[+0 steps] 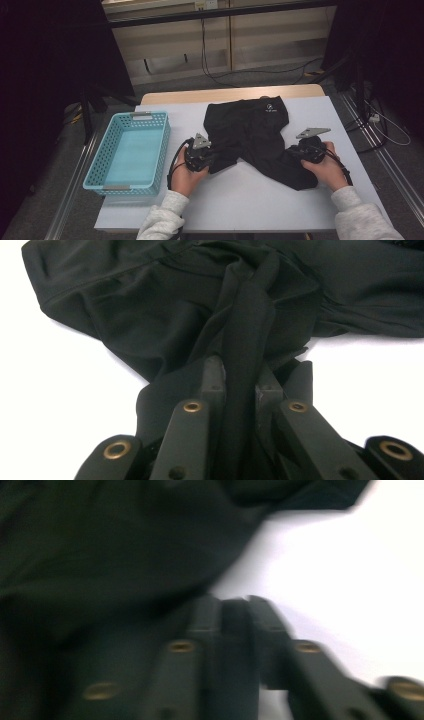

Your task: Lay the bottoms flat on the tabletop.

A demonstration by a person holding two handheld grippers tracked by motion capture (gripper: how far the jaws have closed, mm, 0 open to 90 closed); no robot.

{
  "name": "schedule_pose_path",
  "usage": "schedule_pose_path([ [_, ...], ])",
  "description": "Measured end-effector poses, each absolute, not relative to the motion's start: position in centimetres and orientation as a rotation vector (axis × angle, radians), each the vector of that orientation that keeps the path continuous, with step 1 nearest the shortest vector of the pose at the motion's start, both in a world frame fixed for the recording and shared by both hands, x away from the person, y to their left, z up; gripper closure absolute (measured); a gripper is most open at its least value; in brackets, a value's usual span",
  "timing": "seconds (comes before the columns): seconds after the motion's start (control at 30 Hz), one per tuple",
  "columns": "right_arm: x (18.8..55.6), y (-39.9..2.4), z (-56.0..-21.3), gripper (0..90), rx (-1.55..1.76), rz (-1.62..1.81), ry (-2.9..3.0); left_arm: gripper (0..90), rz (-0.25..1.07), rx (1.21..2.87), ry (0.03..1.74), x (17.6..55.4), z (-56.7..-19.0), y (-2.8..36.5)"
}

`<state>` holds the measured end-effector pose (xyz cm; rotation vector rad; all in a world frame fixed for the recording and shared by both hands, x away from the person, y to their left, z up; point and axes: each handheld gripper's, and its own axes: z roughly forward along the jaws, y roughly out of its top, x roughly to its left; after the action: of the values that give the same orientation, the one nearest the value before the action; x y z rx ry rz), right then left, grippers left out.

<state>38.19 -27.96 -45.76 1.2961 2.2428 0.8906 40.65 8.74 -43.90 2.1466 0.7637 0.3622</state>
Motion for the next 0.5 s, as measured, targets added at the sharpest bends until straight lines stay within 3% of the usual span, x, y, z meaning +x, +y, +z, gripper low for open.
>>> schedule_pose_path([
  [0.07, 37.9, -27.9, -45.5, 88.1, 1.268, 0.870, 2.269, 80.8, 0.362, 2.148, 0.761, 40.6, -43.9, 8.7],
  [0.33, 34.7, -31.4, -43.3, 88.5, 1.273, 0.824, 2.168, 80.9, 0.362, 2.154, 0.765, 40.7, -44.1, 8.3],
  [0.4, 34.1, -32.1, -43.3, 85.4, 1.269, 0.813, 2.166, 80.9, 0.358, 2.163, 0.758, 40.7, -44.0, 8.2],
  [0.5, 34.2, -31.9, -43.4, 73.3, 1.263, 0.797, 2.158, 80.9, 0.360, 2.161, 0.752, 40.7, -43.8, 8.0],
])
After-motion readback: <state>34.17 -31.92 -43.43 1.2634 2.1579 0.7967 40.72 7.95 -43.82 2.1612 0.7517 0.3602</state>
